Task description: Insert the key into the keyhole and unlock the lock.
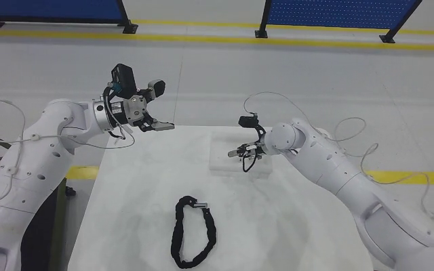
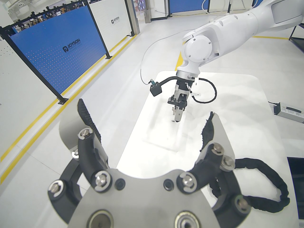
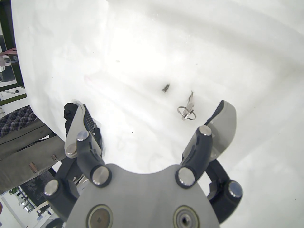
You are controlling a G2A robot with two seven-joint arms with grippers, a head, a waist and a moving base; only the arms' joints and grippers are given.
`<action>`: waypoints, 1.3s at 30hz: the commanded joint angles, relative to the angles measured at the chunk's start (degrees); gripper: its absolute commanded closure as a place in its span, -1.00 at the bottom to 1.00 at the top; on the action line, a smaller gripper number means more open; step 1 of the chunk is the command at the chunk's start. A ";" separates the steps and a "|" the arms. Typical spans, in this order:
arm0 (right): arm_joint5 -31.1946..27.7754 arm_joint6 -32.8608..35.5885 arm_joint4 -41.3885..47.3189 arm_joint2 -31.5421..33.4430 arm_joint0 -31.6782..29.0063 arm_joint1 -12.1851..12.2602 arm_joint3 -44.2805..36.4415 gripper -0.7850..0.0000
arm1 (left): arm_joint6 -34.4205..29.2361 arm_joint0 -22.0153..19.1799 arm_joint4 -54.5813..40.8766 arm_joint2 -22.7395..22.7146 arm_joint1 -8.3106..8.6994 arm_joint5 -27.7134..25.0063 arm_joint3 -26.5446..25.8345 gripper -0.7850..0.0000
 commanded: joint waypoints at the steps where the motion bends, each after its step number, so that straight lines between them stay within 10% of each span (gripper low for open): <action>1: -0.29 0.65 -0.69 -0.24 0.32 -0.60 1.04 -0.49 | 0.00 0.00 0.00 0.00 0.00 0.00 0.00 -1.00; 39: 3.30 6.89 -11.43 0.10 2.03 -7.80 11.47 0.29 | 0.00 0.00 0.00 0.00 0.00 0.00 0.00 -1.00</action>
